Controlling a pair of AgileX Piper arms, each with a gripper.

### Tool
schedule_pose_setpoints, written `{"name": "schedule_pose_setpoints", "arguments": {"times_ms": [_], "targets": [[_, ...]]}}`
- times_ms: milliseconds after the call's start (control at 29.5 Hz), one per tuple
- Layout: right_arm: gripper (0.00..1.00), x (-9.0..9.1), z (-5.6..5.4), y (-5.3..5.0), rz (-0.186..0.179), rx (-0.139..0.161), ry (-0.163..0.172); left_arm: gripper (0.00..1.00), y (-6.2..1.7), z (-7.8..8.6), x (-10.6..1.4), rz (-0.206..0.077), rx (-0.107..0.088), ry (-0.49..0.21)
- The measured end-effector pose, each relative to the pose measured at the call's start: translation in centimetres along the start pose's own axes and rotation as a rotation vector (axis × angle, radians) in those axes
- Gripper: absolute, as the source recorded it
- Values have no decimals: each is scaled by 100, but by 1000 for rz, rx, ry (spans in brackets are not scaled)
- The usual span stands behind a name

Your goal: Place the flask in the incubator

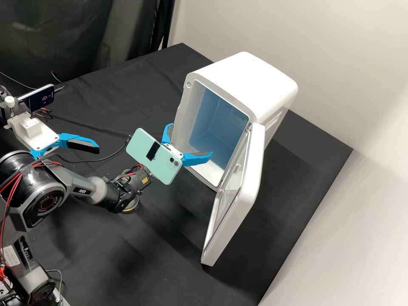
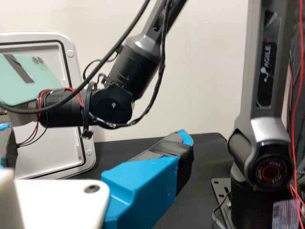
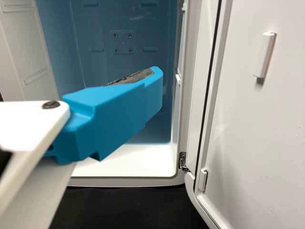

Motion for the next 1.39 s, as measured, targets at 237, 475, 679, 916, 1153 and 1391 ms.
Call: {"name": "schedule_pose_setpoints", "arguments": {"times_ms": [237, 475, 679, 916, 1153, 1391], "targets": [[100, 0, 0, 0, 0, 0, 0, 100, -50, -171, -340, 32, -5, 3], [100, 0, 0, 0, 0, 0, 0, 100, -160, -305, -590, 20, 13, -11], [100, 0, 0, 0, 0, 0, 0, 100, -267, -437, -770, -35, -7, 16], [100, 0, 0, 0, 0, 0, 0, 100, -373, -578, -982, -101, -1, 50], [100, 0, 0, 0, 0, 0, 0, 100, -506, -728, -1162, -178, -14, 92], [100, 0, 0, 0, 0, 0, 0, 100, -578, -754, -1223, -218, -28, 91]]}}
